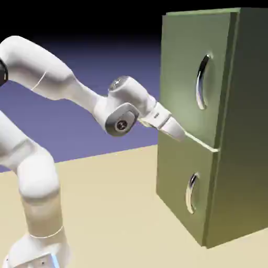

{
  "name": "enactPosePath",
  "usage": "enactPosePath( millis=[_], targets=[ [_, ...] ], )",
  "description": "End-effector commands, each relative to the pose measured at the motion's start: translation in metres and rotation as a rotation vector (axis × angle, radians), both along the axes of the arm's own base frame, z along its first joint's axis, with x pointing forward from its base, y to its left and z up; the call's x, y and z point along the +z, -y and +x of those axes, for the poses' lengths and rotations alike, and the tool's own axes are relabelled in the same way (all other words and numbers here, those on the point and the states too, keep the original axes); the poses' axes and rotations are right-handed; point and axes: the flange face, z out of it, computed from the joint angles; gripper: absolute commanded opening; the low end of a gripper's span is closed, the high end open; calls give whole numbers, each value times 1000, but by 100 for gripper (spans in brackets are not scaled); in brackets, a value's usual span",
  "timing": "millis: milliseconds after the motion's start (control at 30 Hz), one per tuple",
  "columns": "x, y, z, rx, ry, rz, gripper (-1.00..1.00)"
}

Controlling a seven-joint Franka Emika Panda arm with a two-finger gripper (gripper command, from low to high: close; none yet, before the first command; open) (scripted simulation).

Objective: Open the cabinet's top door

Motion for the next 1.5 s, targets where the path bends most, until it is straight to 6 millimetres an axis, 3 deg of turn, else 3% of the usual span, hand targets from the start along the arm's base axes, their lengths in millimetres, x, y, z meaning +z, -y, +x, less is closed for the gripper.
enactPosePath(
  millis=[0, 33, 233, 467, 567, 733, 767, 800, 1333, 1467],
  targets=[
    [10, 30, -3, -56, 22, 10, 0],
    [21, 40, -6, -63, 64, 5, 0],
    [78, 55, -26, 11, 367, -39, 0],
    [120, 73, -59, 108, 707, -36, 0],
    [115, 83, -66, 85, 748, 29, 0],
    [116, 81, -17, 85, 748, 30, 0],
    [115, 81, -16, 85, 748, 29, 0],
    [115, 81, -16, 85, 748, 29, -100],
    [116, 47, -76, -116, 748, -50, -100],
    [117, 42, -81, -146, 760, -72, -100]
  ],
)
